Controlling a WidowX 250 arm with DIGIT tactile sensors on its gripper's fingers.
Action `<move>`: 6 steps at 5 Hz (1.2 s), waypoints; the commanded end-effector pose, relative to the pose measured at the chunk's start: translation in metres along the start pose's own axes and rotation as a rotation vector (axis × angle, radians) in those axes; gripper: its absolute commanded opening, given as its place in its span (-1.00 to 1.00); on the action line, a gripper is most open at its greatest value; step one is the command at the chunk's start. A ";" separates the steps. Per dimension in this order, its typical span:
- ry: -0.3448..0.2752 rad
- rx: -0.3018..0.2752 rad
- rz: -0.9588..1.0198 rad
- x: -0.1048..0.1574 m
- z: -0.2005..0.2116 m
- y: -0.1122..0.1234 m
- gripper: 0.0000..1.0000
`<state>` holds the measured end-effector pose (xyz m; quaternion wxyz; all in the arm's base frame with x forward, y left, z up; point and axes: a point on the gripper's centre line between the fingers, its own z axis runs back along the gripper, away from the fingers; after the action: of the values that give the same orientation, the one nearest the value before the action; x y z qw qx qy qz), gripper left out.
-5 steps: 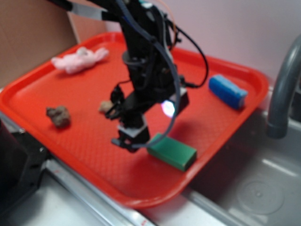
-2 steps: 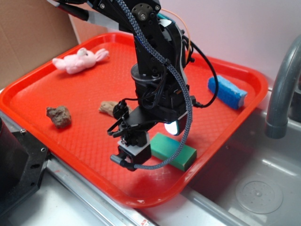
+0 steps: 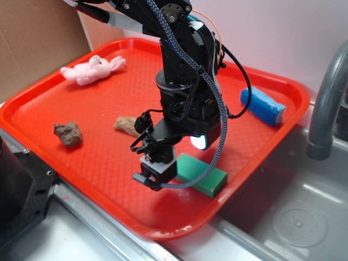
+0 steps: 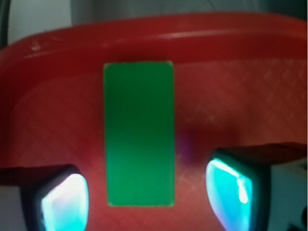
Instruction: Grab the green block.
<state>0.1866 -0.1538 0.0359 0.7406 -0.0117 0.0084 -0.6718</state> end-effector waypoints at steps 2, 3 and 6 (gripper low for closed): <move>-0.002 0.021 -0.079 0.000 -0.009 -0.018 1.00; -0.016 0.022 -0.148 0.012 -0.025 -0.025 1.00; -0.014 -0.001 0.076 -0.002 0.025 -0.014 -1.00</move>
<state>0.1822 -0.1527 0.0490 0.7662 -0.0140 0.0349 -0.6414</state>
